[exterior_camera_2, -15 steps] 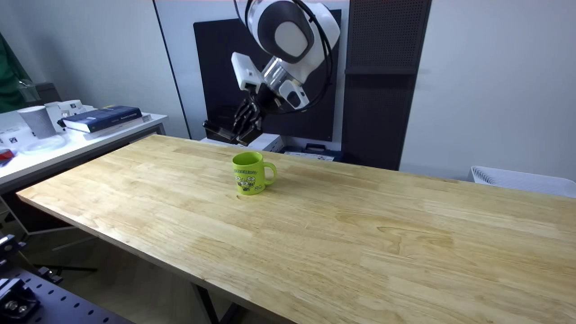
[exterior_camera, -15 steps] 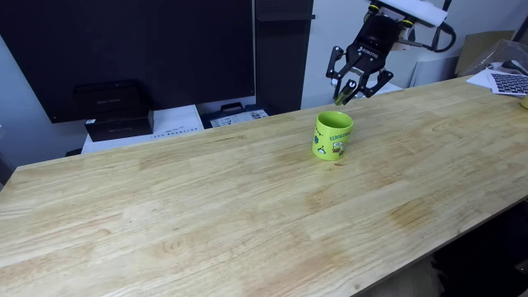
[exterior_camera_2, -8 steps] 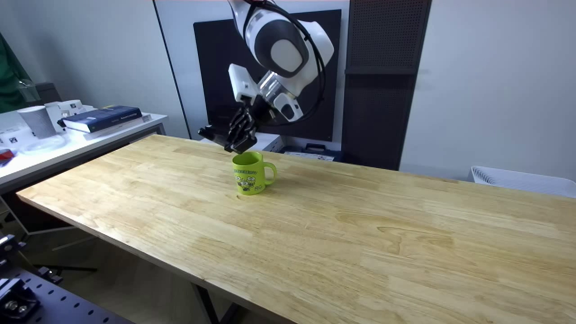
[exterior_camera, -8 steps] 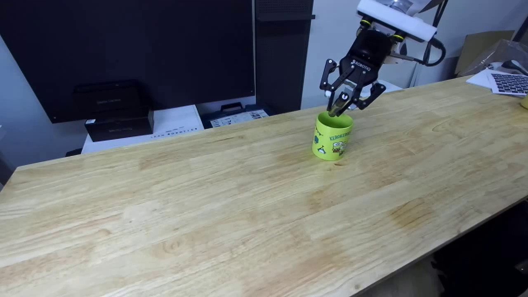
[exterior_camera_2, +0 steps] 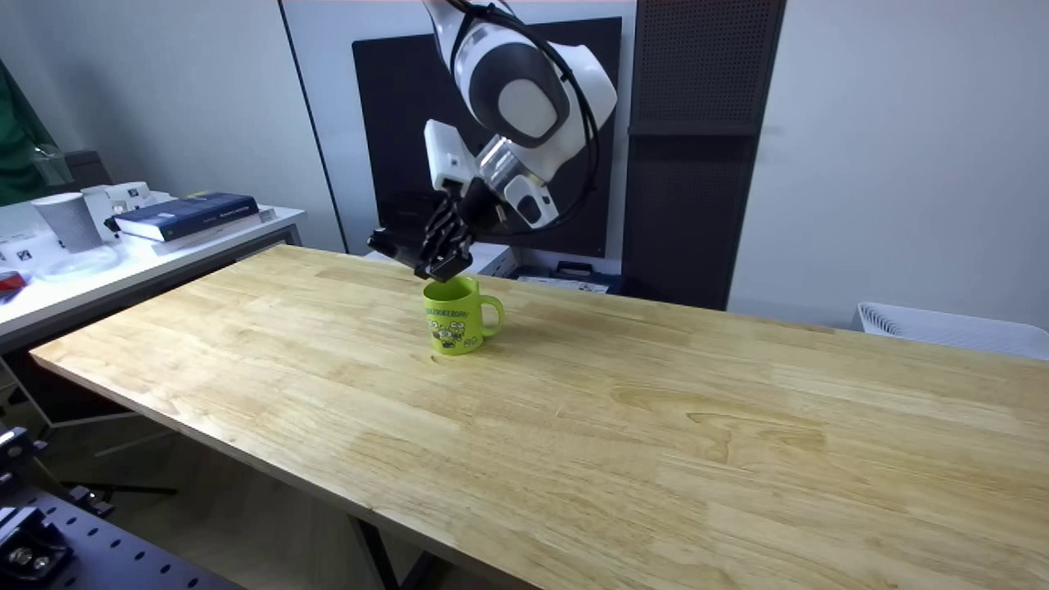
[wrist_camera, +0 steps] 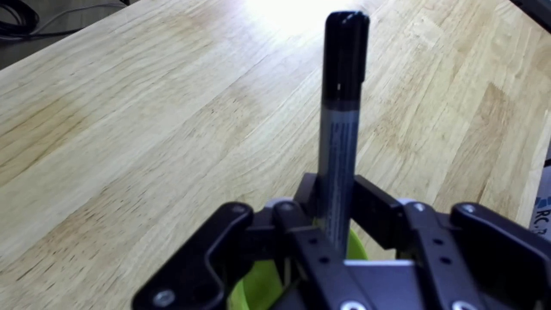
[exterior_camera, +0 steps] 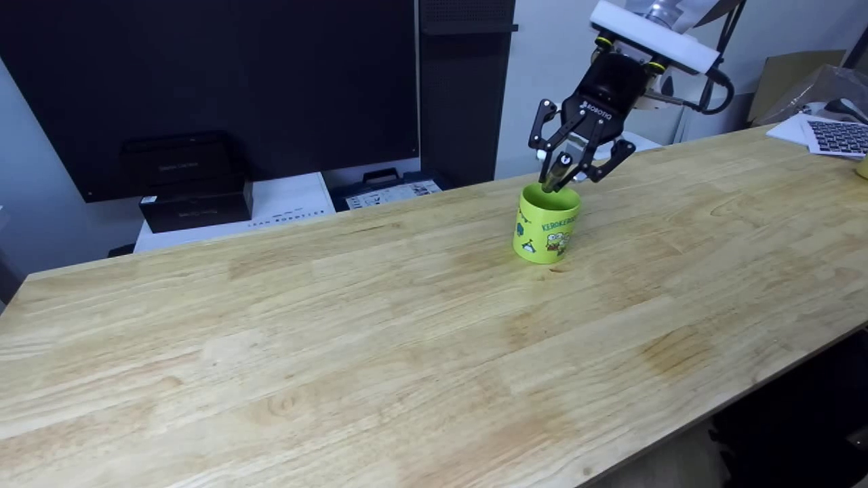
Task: Pick up the black marker and put it inside the yellow mug
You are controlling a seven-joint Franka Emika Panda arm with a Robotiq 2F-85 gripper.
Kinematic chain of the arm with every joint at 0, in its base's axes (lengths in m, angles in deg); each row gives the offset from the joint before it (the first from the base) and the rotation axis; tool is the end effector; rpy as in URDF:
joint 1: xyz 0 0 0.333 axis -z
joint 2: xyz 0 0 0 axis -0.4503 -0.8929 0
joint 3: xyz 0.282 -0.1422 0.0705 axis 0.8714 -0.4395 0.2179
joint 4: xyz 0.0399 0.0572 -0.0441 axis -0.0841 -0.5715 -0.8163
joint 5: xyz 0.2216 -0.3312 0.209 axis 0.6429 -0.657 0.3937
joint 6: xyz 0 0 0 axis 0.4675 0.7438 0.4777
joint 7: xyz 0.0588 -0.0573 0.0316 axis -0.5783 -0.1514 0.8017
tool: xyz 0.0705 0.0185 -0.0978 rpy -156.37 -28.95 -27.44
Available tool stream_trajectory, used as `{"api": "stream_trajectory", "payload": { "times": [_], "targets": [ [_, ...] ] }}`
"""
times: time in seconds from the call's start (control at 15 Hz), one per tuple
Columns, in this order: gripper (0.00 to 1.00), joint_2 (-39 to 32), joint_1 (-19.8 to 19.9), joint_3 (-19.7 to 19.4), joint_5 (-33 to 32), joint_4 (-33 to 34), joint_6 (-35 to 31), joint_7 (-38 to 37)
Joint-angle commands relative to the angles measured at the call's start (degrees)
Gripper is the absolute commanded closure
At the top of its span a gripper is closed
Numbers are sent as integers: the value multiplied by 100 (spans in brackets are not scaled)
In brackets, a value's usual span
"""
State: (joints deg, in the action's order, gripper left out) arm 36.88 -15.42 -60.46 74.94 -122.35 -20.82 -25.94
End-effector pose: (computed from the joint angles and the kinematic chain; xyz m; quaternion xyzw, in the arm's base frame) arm 0.6279 -0.1061 0.0901 -0.8331 0.3935 0.2509 0.2970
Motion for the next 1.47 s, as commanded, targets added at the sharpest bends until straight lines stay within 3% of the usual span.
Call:
{"api": "stream_trajectory", "payload": {
  "times": [0.0,0.87,0.93,1.4],
  "targets": [
    [74,-17,-15,-38,19,30,29,4],
    [74,-18,-12,-40,27,30,27,5],
    [94,-9,-8,-34,27,23,39,26],
    [94,38,4,-34,47,-28,26,115]
  ]
}}
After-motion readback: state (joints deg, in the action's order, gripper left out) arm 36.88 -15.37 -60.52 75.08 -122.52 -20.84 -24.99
